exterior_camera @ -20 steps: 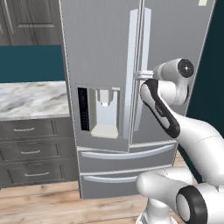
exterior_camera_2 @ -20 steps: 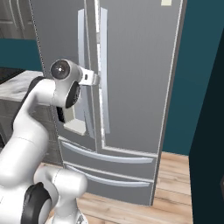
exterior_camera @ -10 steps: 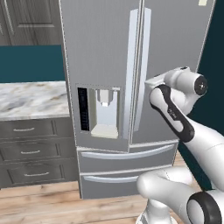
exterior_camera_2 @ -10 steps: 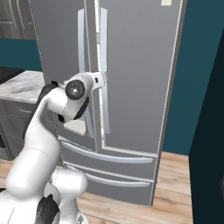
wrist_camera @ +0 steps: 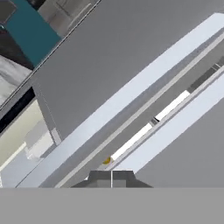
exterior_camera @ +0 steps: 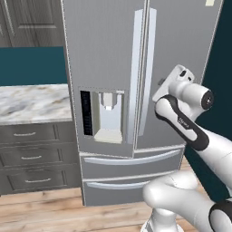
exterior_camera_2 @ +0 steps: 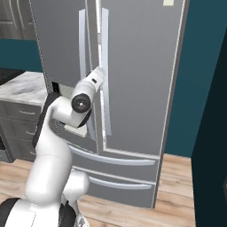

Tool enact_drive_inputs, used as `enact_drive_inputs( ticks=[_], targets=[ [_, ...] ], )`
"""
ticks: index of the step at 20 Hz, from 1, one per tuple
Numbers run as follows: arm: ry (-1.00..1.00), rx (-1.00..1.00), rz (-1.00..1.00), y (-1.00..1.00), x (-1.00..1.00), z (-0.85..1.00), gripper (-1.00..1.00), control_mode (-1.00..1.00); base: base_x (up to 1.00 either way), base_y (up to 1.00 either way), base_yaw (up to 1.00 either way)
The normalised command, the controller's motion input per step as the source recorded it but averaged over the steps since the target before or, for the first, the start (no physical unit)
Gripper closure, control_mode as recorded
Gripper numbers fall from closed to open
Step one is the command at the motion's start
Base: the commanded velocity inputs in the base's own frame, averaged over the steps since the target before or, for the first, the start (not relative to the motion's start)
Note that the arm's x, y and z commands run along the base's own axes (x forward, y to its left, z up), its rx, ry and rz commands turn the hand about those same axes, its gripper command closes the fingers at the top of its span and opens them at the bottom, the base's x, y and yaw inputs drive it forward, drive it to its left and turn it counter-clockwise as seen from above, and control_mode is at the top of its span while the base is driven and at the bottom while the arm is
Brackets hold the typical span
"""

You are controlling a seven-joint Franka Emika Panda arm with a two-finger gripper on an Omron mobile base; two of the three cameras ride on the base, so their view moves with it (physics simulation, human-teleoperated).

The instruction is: Retrieve the fish from the fridge and place it on the saucepan with marinade on the stove.

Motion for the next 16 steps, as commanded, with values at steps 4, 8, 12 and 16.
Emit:
enact_drive_inputs(
  ticks=[4,8,12,16],
  targets=[
    [-0.04,-0.65,0.18,-0.05,-0.02,0.04,1.0,-1.0,0.0,0.0,0.0],
    [0.0,-0.59,0.17,0.0,0.0,0.0,1.0,-1.0,0.0,0.0,0.0],
    [-0.01,-0.43,0.12,0.0,0.14,0.0,1.0,-1.0,0.0,0.0,0.0],
    [-0.06,-0.03,0.03,0.0,0.26,-0.04,1.0,-1.0,0.0,0.0,0.0]
  ],
)
